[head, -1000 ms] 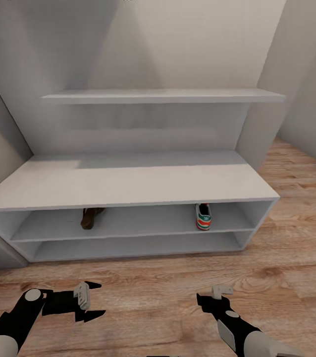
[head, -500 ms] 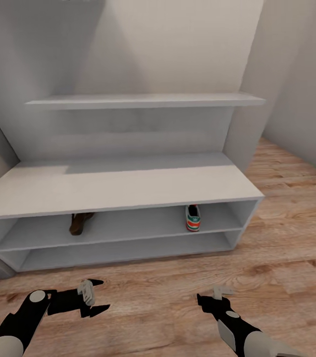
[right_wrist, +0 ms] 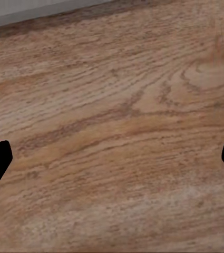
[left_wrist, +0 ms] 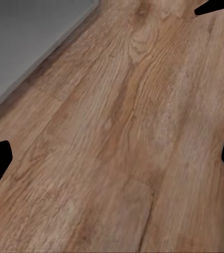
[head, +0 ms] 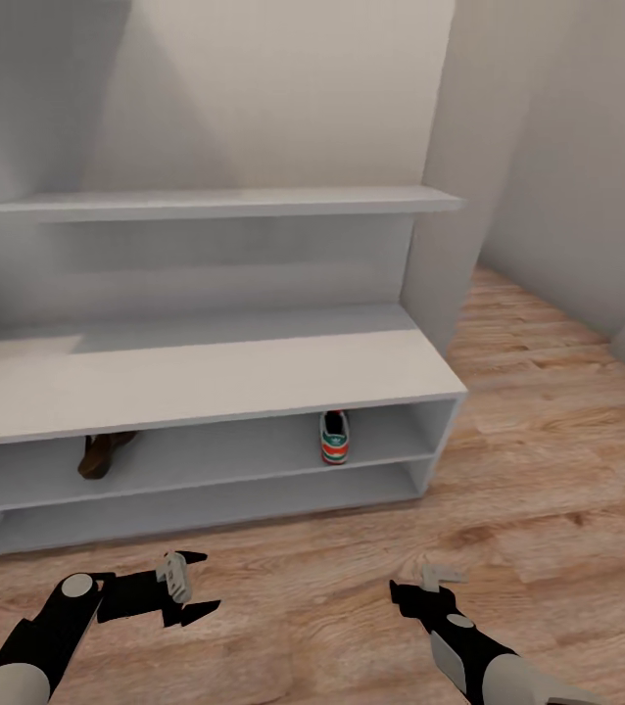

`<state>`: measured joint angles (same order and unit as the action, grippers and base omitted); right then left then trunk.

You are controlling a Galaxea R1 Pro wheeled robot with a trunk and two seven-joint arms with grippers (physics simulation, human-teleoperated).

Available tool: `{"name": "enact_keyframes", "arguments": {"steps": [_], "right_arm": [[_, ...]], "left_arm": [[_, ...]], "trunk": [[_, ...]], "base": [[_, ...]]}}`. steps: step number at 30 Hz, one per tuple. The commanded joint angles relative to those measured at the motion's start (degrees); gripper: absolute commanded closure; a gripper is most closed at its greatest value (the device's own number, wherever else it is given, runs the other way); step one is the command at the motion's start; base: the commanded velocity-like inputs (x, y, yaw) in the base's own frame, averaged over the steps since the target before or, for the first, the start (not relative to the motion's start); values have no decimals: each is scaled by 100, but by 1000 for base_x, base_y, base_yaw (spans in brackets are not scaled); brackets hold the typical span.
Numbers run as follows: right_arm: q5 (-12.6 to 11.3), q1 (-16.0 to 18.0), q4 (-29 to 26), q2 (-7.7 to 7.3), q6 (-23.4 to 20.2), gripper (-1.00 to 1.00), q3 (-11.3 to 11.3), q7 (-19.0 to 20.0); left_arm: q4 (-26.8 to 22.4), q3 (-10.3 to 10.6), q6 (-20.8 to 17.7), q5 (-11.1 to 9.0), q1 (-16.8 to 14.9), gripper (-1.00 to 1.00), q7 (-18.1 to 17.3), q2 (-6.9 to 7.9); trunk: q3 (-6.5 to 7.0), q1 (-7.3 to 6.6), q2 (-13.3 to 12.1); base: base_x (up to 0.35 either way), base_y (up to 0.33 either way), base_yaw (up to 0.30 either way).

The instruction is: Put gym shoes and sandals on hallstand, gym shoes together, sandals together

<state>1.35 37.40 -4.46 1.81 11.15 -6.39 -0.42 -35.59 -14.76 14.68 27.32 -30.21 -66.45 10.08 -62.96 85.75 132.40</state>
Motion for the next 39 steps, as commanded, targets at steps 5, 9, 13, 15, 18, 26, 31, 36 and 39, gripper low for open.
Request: {"name": "enact_keyframes", "arguments": {"steps": [5,9,13,15,18,26,31,36,39], "right_arm": [[14,4,6,4,19,-100,-38,-2],[14,4,12,4,19,-100,-38,-2],[14,4,15,-2,19,-100,-38,-2],[9,4,15,-4,19,-100,-43,-2],[-128,4,15,-5,19,-100,-45,-2],[-626,4,15,-5,19,-100,-40,-2],[-696,4,15,-5,19,-100,-38,-8],[-705,4,15,-5,19,-100,-43,-9],[-706,4,15,-5,19,-100,-44,-10]], "left_arm": [[-10,-36,41,54,-2,-100,-26,-6],[-10,-36,43,59,-2,-100,-26,-6],[-8,-33,43,63,-2,-100,-26,-6],[-4,-33,43,63,-2,-100,-26,-6],[-2,-35,43,63,-2,-100,-26,-6],[-1,-33,43,63,-2,-100,-26,-6],[-1,-31,43,63,-2,-100,-26,-6],[-1,-34,43,63,-2,-100,-26,-6],[-1,-35,43,63,-2,-100,-26,-6]], "trunk": [[23,0,2],[46,0,2],[70,0,2],[81,0,2],[99,0,2],[147,0,2],[177,0,2],[207,0,2],[225,0,2]], "base": [[71,-339,-236],[71,-339,-246],[30,-340,-247],[-55,-339,-248],[-133,-326,-247],[-190,-305,-247],[-221,-279,-248],[-233,-257,-248],[-139,-146,-248]]}}
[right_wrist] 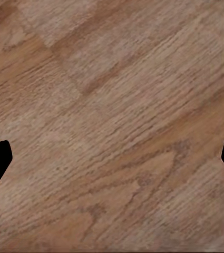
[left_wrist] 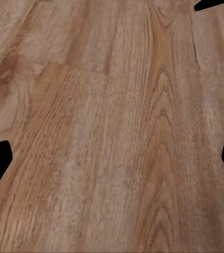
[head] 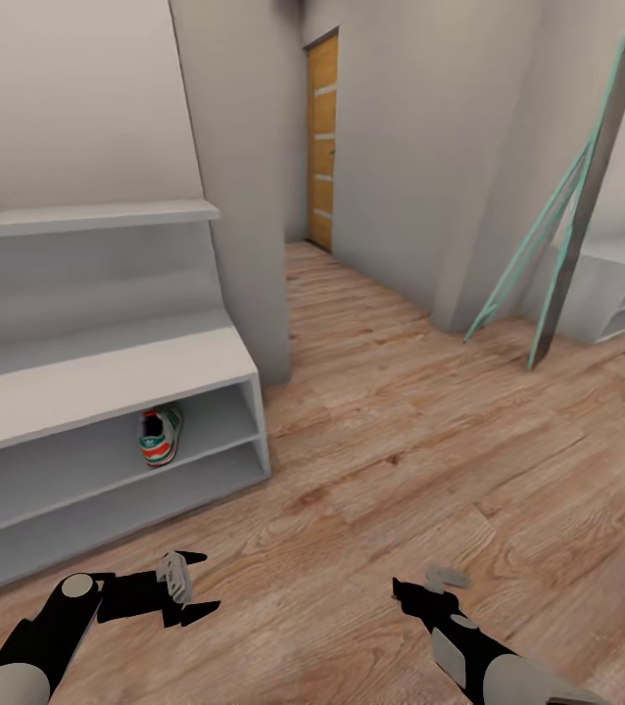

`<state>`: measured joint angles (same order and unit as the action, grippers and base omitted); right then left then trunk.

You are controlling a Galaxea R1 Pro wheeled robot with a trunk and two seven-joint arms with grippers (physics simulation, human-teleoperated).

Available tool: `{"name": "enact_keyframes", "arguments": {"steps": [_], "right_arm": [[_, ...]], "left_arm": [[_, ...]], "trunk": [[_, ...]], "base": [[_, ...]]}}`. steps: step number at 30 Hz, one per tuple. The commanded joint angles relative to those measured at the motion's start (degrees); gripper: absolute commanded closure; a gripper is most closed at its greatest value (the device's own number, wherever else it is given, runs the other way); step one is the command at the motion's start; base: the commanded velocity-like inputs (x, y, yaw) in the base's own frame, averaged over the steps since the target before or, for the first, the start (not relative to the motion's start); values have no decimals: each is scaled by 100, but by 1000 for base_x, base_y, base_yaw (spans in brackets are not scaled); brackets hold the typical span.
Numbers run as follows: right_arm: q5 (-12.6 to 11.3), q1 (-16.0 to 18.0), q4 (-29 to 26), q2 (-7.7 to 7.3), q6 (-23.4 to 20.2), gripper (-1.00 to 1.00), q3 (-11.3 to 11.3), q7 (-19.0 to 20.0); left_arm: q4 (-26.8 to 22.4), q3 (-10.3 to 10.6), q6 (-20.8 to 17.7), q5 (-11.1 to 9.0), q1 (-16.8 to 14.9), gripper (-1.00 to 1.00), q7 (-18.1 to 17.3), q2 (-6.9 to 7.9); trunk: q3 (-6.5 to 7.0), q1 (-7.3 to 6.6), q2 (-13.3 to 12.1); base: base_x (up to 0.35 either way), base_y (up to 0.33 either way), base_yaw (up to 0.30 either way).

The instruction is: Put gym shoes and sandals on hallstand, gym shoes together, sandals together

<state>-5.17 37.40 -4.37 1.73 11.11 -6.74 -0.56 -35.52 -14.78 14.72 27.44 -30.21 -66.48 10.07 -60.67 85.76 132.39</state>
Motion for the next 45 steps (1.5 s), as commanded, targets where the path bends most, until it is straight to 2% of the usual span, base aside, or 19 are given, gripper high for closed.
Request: {"name": "enact_keyframes", "arguments": {"steps": [1,24,35,45], "right_arm": [[-55,4,6,3,23,-100,-11,5],[-55,4,6,3,23,-100,-10,4],[-55,4,6,3,23,-100,-12,4],[-55,4,6,3,23,-100,-12,4]], "left_arm": [[-8,-34,39,51,-2,-100,-23,-5],[-8,-34,38,46,-2,-100,-23,-5],[-8,-34,35,43,-2,-100,-15,-5],[-8,-34,31,42,-2,-100,0,-5]], "trunk": [[2,-2,2],[137,-2,2],[145,-2,2],[145,-2,2]], "base": [[-44,-46,-248],[-5,-5,-245],[0,0,-46],[0,0,-263]]}}
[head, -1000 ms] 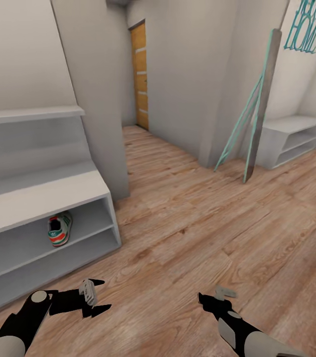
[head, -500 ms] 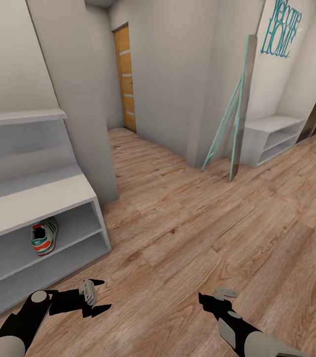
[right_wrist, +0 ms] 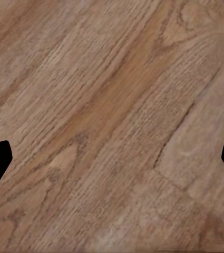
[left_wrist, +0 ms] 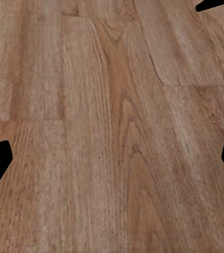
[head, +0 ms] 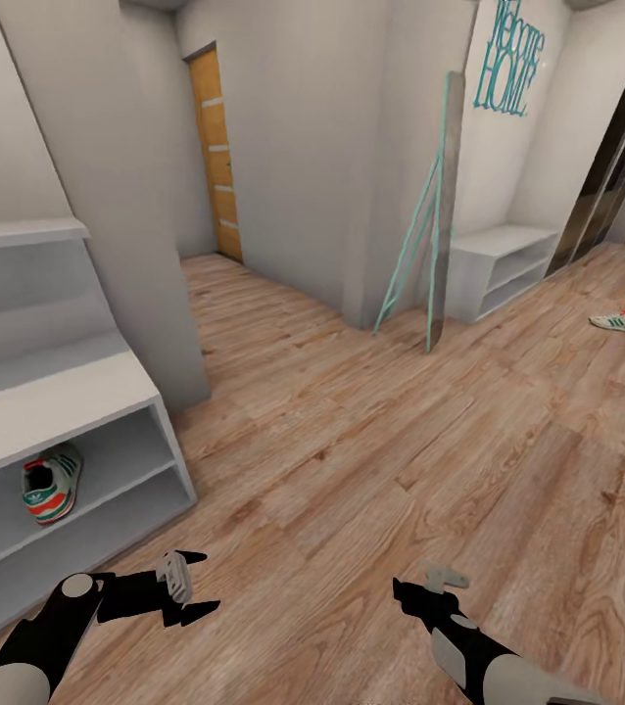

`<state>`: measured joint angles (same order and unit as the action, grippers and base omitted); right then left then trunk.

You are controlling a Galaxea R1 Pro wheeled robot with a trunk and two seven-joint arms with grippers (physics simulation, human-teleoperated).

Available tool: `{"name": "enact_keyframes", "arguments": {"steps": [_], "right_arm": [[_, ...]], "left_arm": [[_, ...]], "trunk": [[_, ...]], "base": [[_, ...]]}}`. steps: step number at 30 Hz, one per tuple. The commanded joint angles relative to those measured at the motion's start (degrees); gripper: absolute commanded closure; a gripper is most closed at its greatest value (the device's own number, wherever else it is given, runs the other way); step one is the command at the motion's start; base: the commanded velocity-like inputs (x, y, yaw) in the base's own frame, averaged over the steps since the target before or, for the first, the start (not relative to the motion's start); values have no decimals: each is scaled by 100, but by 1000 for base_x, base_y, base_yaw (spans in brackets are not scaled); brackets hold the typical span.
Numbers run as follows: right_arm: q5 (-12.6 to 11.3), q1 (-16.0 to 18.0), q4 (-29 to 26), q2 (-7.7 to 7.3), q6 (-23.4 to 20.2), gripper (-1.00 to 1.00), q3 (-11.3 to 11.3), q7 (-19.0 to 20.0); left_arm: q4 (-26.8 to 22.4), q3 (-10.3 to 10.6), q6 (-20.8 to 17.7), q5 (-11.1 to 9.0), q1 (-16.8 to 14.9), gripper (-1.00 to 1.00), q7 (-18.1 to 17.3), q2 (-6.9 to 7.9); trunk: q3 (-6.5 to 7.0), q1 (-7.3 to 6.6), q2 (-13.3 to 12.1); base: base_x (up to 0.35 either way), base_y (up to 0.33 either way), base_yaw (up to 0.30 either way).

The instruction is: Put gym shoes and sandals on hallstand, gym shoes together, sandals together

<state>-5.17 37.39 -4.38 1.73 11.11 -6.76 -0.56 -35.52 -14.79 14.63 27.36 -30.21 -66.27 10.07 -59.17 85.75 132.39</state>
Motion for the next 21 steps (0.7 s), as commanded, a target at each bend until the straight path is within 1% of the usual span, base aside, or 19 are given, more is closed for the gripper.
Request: {"name": "enact_keyframes", "arguments": {"steps": [1,6,10,12,17,19,20,21], "right_arm": [[-54,5,7,3,23,-100,-10,3],[-54,5,7,3,23,-100,-10,3],[-54,5,7,3,23,-100,-10,3],[-55,5,7,3,23,-100,-10,3],[-55,5,7,3,23,-100,-10,3],[-54,5,7,3,23,-100,-10,3],[-54,5,7,3,23,-100,-10,3],[-54,5,7,3,23,-100,-10,3]], "left_arm": [[-7,-33,40,50,-2,-100,-20,-5],[-7,-33,40,50,-2,-100,-18,-14],[-7,-33,33,50,-2,-100,-18,-46],[-7,-33,32,48,-2,-100,-18,-86],[-7,-33,31,45,-2,-100,54,-248],[-5,-34,31,42,-2,-100,247,-358],[25,-34,31,36,-2,-100,463,-449],[57,-34,31,34,-2,-100,589,-497]], "trunk": [[-5,-1,2],[-5,-1,2],[-5,-1,2],[-5,-1,2],[-5,-1,2],[-5,-1,2],[-5,-1,2],[-5,-1,2]], "base": [[0,0,-296],[0,0,-299],[0,0,-300],[0,0,-300],[0,0,-300],[0,0,-300],[0,0,-300],[0,0,-300]]}}
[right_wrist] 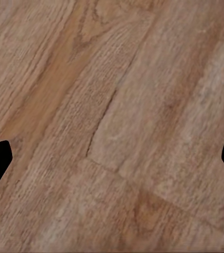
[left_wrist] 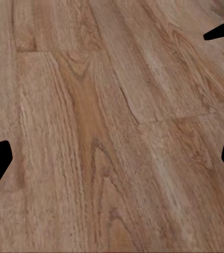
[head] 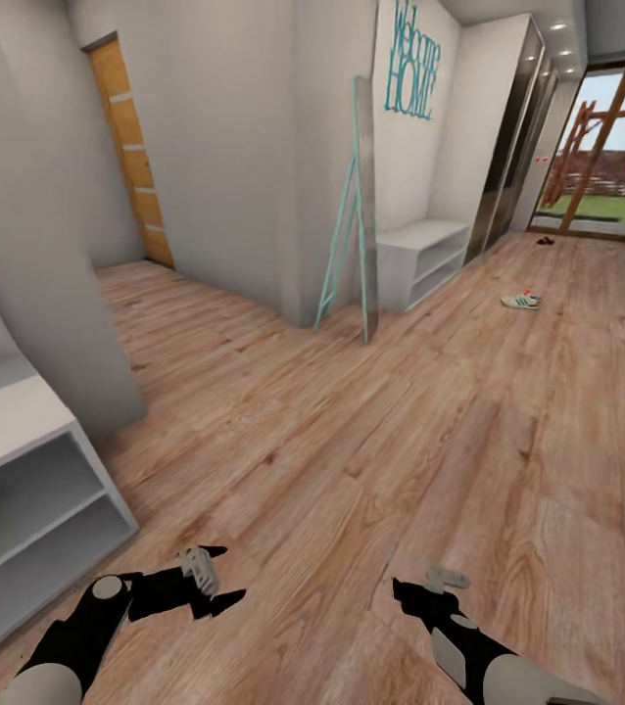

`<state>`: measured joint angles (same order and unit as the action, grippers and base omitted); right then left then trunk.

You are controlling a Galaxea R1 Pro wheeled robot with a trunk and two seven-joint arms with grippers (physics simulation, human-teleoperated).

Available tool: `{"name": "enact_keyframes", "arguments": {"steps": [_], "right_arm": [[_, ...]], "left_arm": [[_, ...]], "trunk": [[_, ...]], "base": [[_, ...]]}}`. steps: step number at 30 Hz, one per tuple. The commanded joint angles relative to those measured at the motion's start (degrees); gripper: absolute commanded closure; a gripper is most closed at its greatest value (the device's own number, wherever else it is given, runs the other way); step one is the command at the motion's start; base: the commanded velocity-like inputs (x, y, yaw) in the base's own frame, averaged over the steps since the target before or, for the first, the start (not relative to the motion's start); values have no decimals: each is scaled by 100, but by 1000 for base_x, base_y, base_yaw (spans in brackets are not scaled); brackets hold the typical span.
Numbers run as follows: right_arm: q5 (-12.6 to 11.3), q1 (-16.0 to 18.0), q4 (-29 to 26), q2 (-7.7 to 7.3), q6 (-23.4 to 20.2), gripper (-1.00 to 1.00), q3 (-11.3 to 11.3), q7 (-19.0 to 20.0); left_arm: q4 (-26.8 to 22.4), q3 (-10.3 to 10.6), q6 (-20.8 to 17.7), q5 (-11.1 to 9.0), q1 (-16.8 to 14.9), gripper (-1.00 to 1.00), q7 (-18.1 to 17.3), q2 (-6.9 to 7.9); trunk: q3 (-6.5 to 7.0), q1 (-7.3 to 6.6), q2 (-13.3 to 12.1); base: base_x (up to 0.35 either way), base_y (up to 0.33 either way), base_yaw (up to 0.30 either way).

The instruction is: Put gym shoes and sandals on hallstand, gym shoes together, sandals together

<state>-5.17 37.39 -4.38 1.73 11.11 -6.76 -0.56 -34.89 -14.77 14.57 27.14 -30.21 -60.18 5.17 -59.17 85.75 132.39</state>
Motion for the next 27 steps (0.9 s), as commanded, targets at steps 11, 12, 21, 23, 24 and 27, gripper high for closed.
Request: {"name": "enact_keyframes", "arguments": {"steps": [11,12,21,23,24,27], "right_arm": [[-55,5,9,3,23,-100,-6,3],[-55,5,8,3,23,-100,-7,3],[-57,5,13,3,23,-100,-2,3],[-55,5,14,3,23,-100,-3,3],[-55,5,14,3,23,-100,-4,3],[-55,5,12,3,23,-100,-7,3]], "left_arm": [[954,-26,46,30,-2,-100,2635,-774],[981,-26,46,31,-2,-100,2711,-800],[1122,-29,54,44,-2,-100,3000,-913],[1128,-31,55,44,-2,-100,3011,-917],[1129,-30,55,45,-2,-100,3013,-918],[1132,-27,55,45,-2,-100,3019,-920]], "trunk": [[-5,-1,2],[-5,-1,2],[-5,-1,2],[-5,-1,2],[-5,-1,2],[-5,-1,2]], "base": [[0,0,-300],[0,0,-300],[0,0,-300],[0,0,-300],[0,0,-300],[0,0,-300]]}}
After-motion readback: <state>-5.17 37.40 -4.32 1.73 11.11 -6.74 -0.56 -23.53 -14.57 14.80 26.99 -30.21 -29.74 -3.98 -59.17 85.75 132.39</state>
